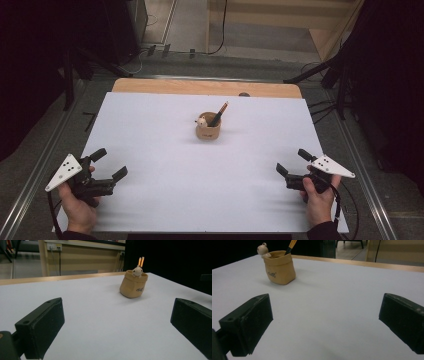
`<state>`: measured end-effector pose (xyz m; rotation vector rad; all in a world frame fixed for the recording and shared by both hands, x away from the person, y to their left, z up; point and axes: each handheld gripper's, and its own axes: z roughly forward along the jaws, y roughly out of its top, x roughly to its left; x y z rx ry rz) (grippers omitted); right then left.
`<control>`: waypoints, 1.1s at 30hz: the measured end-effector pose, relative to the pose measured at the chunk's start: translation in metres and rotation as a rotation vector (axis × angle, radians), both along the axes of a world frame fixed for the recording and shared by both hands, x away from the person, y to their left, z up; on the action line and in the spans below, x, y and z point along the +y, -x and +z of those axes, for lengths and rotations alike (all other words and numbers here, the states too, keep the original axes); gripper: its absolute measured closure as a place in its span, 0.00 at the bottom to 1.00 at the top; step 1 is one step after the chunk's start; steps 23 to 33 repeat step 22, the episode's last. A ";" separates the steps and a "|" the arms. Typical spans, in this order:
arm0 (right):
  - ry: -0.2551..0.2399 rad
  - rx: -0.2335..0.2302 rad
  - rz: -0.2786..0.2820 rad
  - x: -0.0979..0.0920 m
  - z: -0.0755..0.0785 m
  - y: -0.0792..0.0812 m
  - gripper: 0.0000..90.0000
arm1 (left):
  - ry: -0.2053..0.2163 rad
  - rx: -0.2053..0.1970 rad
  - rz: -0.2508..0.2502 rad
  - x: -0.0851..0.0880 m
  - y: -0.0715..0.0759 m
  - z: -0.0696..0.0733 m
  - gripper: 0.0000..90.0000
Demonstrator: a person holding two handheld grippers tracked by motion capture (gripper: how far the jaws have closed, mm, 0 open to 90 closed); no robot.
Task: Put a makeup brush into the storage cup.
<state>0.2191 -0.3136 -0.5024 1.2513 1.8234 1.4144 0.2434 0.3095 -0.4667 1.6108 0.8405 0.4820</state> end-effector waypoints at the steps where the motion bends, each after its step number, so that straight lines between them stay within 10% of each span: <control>1: -0.001 0.000 -0.001 0.000 0.000 0.000 0.00 | 0.004 0.000 0.001 0.001 0.001 0.000 0.00; 33: -0.003 -0.005 -0.027 -0.001 0.001 0.001 0.00 | 0.008 0.008 0.008 0.007 0.004 0.000 0.00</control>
